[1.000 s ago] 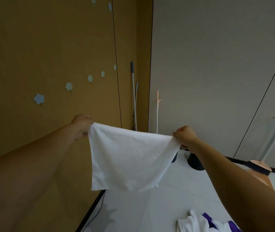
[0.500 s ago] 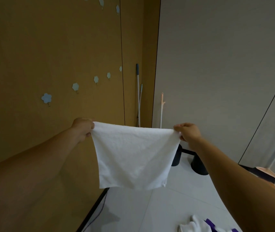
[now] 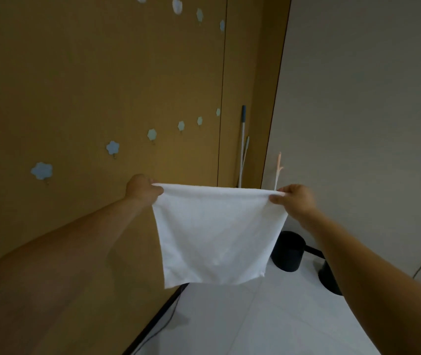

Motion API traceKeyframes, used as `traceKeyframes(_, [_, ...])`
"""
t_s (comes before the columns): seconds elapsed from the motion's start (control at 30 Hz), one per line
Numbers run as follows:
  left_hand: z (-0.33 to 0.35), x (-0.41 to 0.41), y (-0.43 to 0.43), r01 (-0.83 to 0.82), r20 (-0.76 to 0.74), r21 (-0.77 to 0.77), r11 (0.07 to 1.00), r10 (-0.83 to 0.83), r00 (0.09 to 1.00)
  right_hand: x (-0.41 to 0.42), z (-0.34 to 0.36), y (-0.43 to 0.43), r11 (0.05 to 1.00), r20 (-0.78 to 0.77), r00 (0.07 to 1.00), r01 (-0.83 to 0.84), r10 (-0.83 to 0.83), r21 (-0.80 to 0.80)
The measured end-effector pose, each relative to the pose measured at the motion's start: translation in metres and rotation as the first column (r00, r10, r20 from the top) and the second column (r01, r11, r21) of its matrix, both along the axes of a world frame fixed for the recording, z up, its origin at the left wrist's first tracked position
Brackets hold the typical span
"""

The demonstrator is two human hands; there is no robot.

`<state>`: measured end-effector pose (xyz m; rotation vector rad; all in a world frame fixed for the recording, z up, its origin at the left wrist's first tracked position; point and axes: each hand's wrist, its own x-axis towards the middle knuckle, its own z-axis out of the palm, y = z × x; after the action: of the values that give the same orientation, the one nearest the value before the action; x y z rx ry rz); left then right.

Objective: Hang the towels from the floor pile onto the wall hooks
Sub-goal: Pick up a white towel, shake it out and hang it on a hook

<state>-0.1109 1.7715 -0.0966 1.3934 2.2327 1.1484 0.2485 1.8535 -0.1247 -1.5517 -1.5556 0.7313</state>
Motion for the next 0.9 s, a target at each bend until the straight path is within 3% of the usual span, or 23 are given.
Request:
traceKeyframes(0.13, [0.002, -0.010, -0.015, -0.023, -0.185, -0.012, 1.000, 0.020, 0.983, -0.013, 0.009, 0.008, 0.997, 0.084, 0.996, -0.011, 0.004, 0.080])
traceKeyframes(0.23, [0.005, -0.015, -0.026, -0.117, -0.253, 0.074, 0.990, 0.132, 0.958, -0.031, 0.021, 0.011, 0.982, 0.158, 0.987, -0.046, 0.017, 0.181])
traceKeyframes(0.3, [0.008, -0.018, -0.034, -0.157, -0.144, 0.210, 0.965, 0.190, 0.971, -0.049, 0.029, 0.009, 0.965, 0.115, 0.992, -0.077, 0.049, 0.252])
traceKeyframes(0.37, [0.014, -0.024, -0.042, -0.215, 0.029, 0.331, 0.919, 0.218, 0.975, -0.067, 0.036, 0.004, 0.961, -0.056, 0.994, -0.071, 0.089, 0.266])
traceKeyframes(0.43, [0.020, -0.034, -0.053, -0.311, 0.225, 0.431, 0.847, 0.233, 0.946, -0.088, 0.043, -0.001, 0.961, -0.230, 0.961, -0.094, 0.156, 0.259])
traceKeyframes(0.53, [0.027, -0.050, -0.071, -0.452, 0.418, 0.504, 0.736, 0.251, 0.873, -0.124, 0.055, -0.014, 0.937, -0.310, 0.896, -0.246, 0.317, 0.248])
traceKeyframes(0.63, [0.038, -0.066, -0.090, -0.575, 0.471, 0.479, 0.663, 0.359, 0.806, -0.160, 0.064, -0.030, 0.870, -0.306, 0.816, -0.440, 0.491, 0.222])
traceKeyframes(0.73, [0.050, -0.088, -0.117, -0.614, 0.321, 0.454, 0.646, 0.524, 0.789, -0.189, 0.073, -0.049, 0.695, -0.135, 0.683, -0.693, 0.718, 0.190])
traceKeyframes(0.8, [0.058, -0.100, -0.139, -0.598, 0.388, 0.502, 0.625, 0.455, 0.802, -0.212, 0.081, -0.062, 0.616, 0.033, 0.635, -0.760, 0.772, 0.207])
traceKeyframes(0.9, [0.071, -0.117, -0.172, -0.587, 0.458, 0.527, 0.614, 0.377, 0.805, -0.255, 0.091, -0.080, 0.585, -0.015, 0.602, -0.769, 0.798, 0.260])
